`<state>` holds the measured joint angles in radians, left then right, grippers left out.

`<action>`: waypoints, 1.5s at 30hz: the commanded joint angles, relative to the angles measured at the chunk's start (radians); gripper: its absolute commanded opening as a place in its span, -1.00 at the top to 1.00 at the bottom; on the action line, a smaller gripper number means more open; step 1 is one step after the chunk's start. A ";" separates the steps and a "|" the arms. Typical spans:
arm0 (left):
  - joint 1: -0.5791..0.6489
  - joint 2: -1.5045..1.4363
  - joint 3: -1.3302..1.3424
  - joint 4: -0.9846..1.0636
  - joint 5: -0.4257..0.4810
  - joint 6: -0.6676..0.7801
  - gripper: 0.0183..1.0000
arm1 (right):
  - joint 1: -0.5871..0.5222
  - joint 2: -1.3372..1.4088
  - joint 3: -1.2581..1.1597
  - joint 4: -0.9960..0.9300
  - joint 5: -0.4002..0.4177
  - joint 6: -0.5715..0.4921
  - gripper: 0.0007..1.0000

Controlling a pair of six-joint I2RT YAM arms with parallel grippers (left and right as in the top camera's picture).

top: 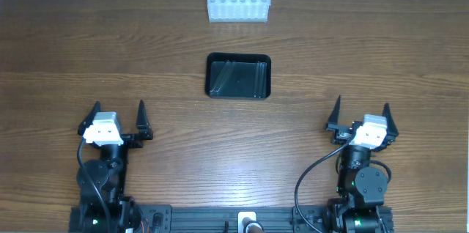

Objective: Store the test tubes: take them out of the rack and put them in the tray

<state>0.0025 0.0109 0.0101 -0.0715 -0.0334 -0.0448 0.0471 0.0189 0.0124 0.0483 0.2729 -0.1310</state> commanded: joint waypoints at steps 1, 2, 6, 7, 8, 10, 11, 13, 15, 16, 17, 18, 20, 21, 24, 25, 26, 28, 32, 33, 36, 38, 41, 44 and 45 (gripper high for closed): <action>0.007 -0.007 -0.004 -0.001 0.010 0.011 -1.00 | -0.006 -0.014 -0.007 -0.099 0.009 -0.001 -0.99; 0.007 -0.007 -0.004 -0.001 0.010 0.011 -1.00 | -0.006 -0.014 -0.007 -0.099 0.006 -0.001 -0.98; 0.007 -0.007 -0.004 -0.001 0.010 0.011 -0.99 | -0.006 -0.014 -0.007 -0.097 0.006 -0.001 -0.99; 0.007 -0.007 -0.004 -0.001 0.010 0.011 -1.00 | -0.006 -0.014 -0.007 -0.097 0.006 -0.001 -0.99; 0.007 -0.007 -0.004 -0.001 0.010 0.011 -1.00 | -0.006 -0.014 -0.007 -0.097 0.006 -0.001 -0.98; 0.007 -0.007 -0.004 -0.001 0.010 0.011 -1.00 | -0.006 -0.014 -0.007 -0.097 0.006 -0.001 -0.98; 0.007 -0.007 -0.004 -0.001 0.010 0.011 -1.00 | -0.006 -0.014 -0.007 -0.097 0.006 -0.001 -0.99; 0.007 -0.007 -0.004 -0.001 0.010 0.011 -1.00 | -0.006 -0.014 -0.007 -0.097 0.006 -0.001 -0.98; 0.007 -0.007 -0.004 -0.001 0.010 0.011 -1.00 | -0.006 -0.014 -0.007 -0.097 0.006 -0.001 -0.97; 0.007 -0.007 -0.004 -0.001 0.010 0.011 -1.00 | -0.006 -0.014 -0.007 -0.097 0.004 -0.001 -0.99; 0.007 -0.007 -0.004 -0.001 0.010 0.011 -1.00 | -0.006 -0.014 -0.007 -0.097 -0.011 -0.001 -0.99; 0.007 -0.007 -0.004 -0.001 0.010 0.011 -1.00 | -0.006 -0.014 -0.007 -0.097 -0.058 -0.001 -0.99; 0.007 -0.007 -0.004 -0.001 0.010 0.011 -1.00 | -0.006 -0.014 -0.007 -0.113 -0.156 0.000 -0.99; 0.007 -0.007 -0.004 -0.001 0.010 0.011 -1.00 | -0.006 -0.014 -0.007 -0.116 -0.190 0.003 -0.98; 0.007 -0.007 -0.004 -0.001 0.010 0.011 -1.00 | -0.006 -0.014 -0.007 -0.123 -0.288 0.003 -0.98; 0.007 -0.007 -0.004 -0.001 0.010 0.011 -0.99 | -0.006 -0.014 -0.007 -0.122 -0.302 0.003 -0.99; 0.007 -0.007 -0.004 -0.001 0.010 0.011 -1.00 | -0.006 -0.014 -0.007 -0.122 -0.307 0.003 -0.98; 0.007 -0.007 -0.004 -0.001 0.010 0.011 -1.00 | -0.006 -0.014 -0.007 -0.122 -0.306 0.003 -0.98; 0.007 -0.007 -0.004 -0.001 0.010 0.011 -1.00 | -0.006 -0.014 -0.007 -0.123 -0.286 0.003 -0.98; 0.007 -0.007 -0.004 -0.001 0.010 0.011 -1.00 | -0.006 -0.014 -0.007 -0.124 -0.283 0.003 -0.99; 0.007 -0.007 -0.004 -0.001 0.010 0.011 -0.99 | -0.006 -0.014 -0.007 -0.124 -0.278 0.003 -0.99; 0.007 -0.007 -0.004 -0.001 0.010 0.011 -1.00 | -0.006 -0.014 -0.007 -0.124 -0.275 0.003 -0.98; 0.007 -0.007 -0.004 -0.001 0.010 0.011 -0.99 | -0.007 -0.014 -0.007 -0.124 -0.264 0.003 -0.98; 0.007 -0.007 -0.005 -0.001 0.010 0.011 -1.00 | -0.007 -0.014 -0.007 -0.124 -0.256 0.003 -0.98; 0.007 -0.007 -0.004 -0.001 0.010 0.011 -0.99 | -0.007 -0.014 -0.007 -0.124 -0.256 0.003 -0.98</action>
<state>0.0029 0.0109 0.0101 -0.0715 -0.0334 -0.0448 0.0471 0.0147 0.0109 -0.0719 0.0093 -0.1310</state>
